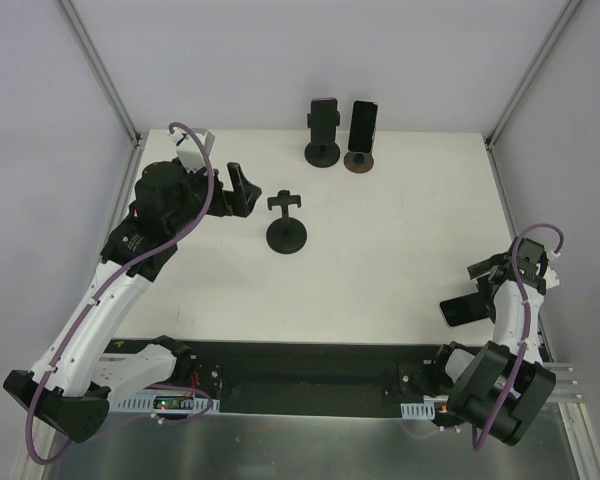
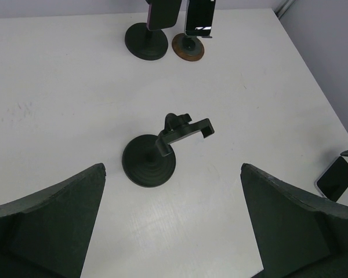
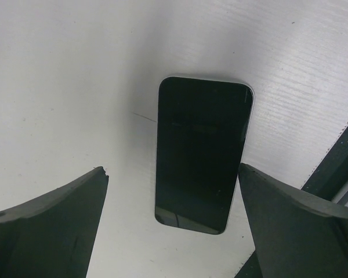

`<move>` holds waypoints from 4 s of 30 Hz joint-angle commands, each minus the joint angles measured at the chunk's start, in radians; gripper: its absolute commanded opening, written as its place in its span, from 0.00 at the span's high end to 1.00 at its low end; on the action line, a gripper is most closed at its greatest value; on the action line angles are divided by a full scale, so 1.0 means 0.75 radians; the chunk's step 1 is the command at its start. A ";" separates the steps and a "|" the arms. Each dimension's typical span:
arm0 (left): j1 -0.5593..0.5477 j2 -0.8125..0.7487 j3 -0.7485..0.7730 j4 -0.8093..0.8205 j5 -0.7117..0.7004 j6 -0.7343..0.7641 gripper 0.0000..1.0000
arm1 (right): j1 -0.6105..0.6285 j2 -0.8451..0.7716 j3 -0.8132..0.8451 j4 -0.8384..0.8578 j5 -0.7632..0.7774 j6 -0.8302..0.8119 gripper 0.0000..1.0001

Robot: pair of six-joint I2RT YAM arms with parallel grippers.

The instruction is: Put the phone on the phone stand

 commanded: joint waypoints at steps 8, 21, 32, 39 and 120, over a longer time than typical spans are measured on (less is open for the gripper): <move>0.004 -0.018 -0.008 0.040 0.059 -0.010 0.01 | -0.031 0.040 -0.091 0.053 -0.018 0.040 0.04; 0.006 -0.006 -0.023 0.053 0.065 -0.010 0.01 | -0.033 0.228 -0.014 0.114 -0.168 -0.138 0.04; 0.015 -0.001 -0.025 0.055 0.079 -0.018 0.01 | 0.040 0.653 0.232 -0.129 -0.168 -0.189 0.03; 0.025 -0.004 -0.031 0.061 0.071 -0.020 0.01 | 0.149 0.680 0.213 -0.088 -0.162 -0.165 0.16; 0.123 0.060 -0.070 0.120 0.241 -0.116 0.01 | 1.288 1.631 1.673 -0.321 -0.037 -0.944 0.04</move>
